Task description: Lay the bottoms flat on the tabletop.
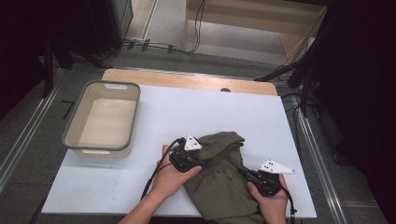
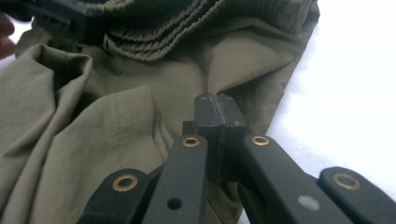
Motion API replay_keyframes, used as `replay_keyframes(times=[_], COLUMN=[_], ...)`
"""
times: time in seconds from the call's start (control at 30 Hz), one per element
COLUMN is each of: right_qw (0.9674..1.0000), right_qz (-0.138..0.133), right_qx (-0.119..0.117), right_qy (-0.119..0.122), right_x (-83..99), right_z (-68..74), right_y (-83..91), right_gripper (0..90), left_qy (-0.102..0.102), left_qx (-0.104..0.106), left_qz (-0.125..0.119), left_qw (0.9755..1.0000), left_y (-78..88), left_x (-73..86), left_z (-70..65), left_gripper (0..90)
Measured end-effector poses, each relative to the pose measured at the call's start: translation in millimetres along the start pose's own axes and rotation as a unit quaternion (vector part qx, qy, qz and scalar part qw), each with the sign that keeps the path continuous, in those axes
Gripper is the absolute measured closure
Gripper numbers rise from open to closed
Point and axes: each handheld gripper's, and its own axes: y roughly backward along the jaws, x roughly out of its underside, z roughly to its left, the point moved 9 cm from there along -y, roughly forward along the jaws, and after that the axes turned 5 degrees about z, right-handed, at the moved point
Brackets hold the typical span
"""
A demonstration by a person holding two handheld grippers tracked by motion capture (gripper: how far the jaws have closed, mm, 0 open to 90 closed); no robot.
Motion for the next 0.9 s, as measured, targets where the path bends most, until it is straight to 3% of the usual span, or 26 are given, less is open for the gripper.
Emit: replay_keyframes(times=[0.03, 0.17, 0.3, 0.43, 0.67, 0.77, 0.8, 0.9], right_qw=[1.0000, 0.9999, 0.9996, 0.9992, 0.9984, 0.9985, 0.9984, 0.9979], right_qz=[-0.002, -0.013, -0.024, -0.034, -0.044, -0.039, -0.041, -0.046], right_qx=[-0.001, -0.005, -0.013, -0.019, -0.035, -0.038, -0.039, -0.046], right_qy=[-0.001, -0.009, -0.005, -0.002, 0.001, 0.002, 0.001, -0.003], right_x=[-0.4, -1.9, -5.1, -9.3, -13.6, -11.9, -11.8, -13.2], right_z=[-0.4, -3.1, -2.4, -0.8, 5.2, 6.1, 6.1, 8.2], right_y=[1.4, 5.0, 7.1, 10.2, 12.0, 9.5, 9.1, 9.5], right_gripper=[88.0, 88.0, 88.1, 88.1, 88.1, 88.1, 88.1, 88.0], left_qy=[0.009, 0.013, 0.009, 0.036, 0.091, 0.117, 0.120, 0.101], left_qx=[0.004, 0.002, -0.001, -0.014, -0.055, -0.068, -0.074, -0.069], left_qz=[-0.014, -0.029, -0.019, -0.024, -0.026, -0.024, -0.026, -0.026], left_qw=[0.9999, 0.9995, 0.9998, 0.9990, 0.9940, 0.9906, 0.9896, 0.9921], left_y=[5.1, 18.1, 21.5, 23.2, 7.5, 1.4, 1.0, 5.5], left_x=[-4.9, -21.2, -36.2, -52.3, -70.0, -69.9, -71.0, -76.1], left_z=[2.2, 15.1, 27.4, 49.0, 100.7, 113.5, 113.9, 100.5], left_gripper=[61.0, 75.4, 82.9, 84.1, 84.2, 81.2, 75.8, 46.6])
